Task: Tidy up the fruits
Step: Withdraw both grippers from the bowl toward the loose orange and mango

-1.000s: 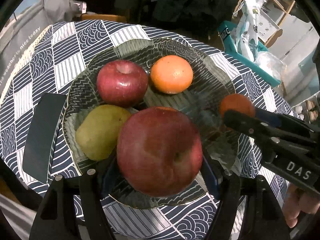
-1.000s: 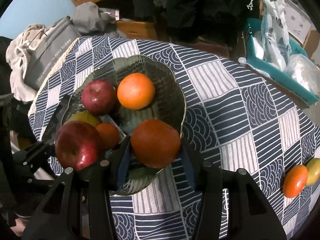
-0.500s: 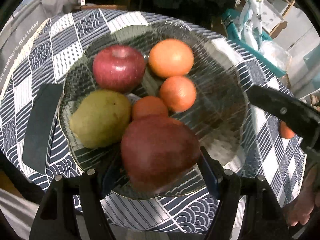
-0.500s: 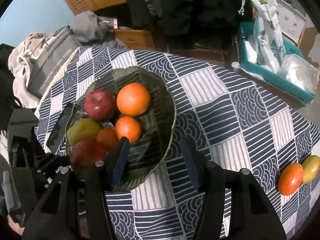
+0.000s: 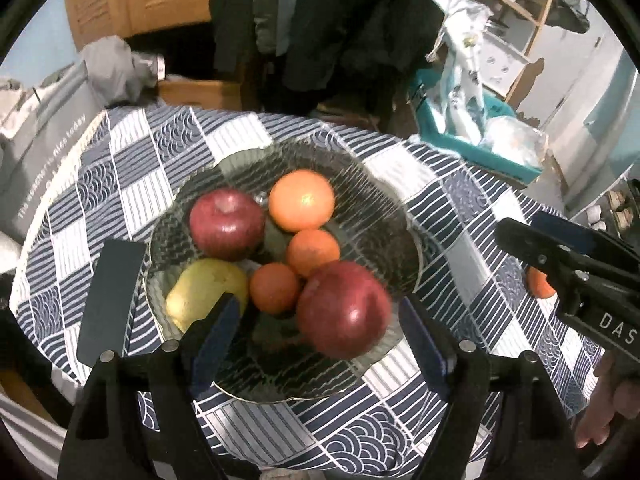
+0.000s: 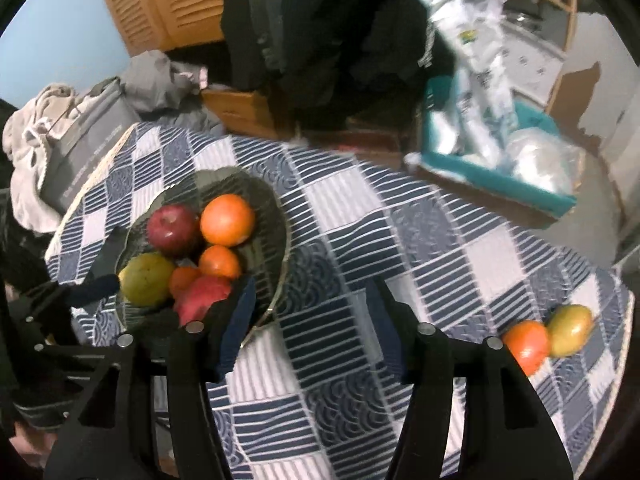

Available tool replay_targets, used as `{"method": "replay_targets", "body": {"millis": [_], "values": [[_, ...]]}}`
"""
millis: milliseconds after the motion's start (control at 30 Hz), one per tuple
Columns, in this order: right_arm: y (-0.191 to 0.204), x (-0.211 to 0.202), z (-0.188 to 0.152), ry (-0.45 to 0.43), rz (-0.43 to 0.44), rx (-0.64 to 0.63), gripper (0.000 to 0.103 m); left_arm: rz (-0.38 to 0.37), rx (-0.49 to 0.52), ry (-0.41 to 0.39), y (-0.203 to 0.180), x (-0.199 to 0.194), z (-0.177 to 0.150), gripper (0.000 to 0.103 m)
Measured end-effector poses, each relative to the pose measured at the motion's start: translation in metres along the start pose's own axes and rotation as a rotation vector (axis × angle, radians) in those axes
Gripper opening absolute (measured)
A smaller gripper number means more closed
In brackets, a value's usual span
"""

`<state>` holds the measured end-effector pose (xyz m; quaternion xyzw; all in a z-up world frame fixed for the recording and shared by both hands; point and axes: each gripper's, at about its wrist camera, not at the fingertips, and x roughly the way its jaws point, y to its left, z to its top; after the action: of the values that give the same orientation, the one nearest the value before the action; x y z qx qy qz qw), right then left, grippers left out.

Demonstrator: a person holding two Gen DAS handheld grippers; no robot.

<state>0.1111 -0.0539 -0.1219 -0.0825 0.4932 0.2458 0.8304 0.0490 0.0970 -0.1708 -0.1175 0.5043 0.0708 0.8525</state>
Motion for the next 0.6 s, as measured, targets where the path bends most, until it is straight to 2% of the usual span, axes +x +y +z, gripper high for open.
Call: {"method": "replay_targets", "body": {"millis": [233,367,600], "values": [[-0.017,-0.040,-0.003,-0.084,-0.061,0.030,0.061,0.003,0.051,-0.083,-0.018,-0.025,0.005,0.083],[-0.024,-0.062,-0.007,-0.129,-0.091,0.039,0.067,-0.023,0.069,-0.116,-0.030,-0.038,0.009,0.082],[-0.035,-0.097,-0.017,-0.194,-0.138,0.038,0.068,-0.068,0.098,-0.159,-0.052,-0.059,0.013,0.082]]}}
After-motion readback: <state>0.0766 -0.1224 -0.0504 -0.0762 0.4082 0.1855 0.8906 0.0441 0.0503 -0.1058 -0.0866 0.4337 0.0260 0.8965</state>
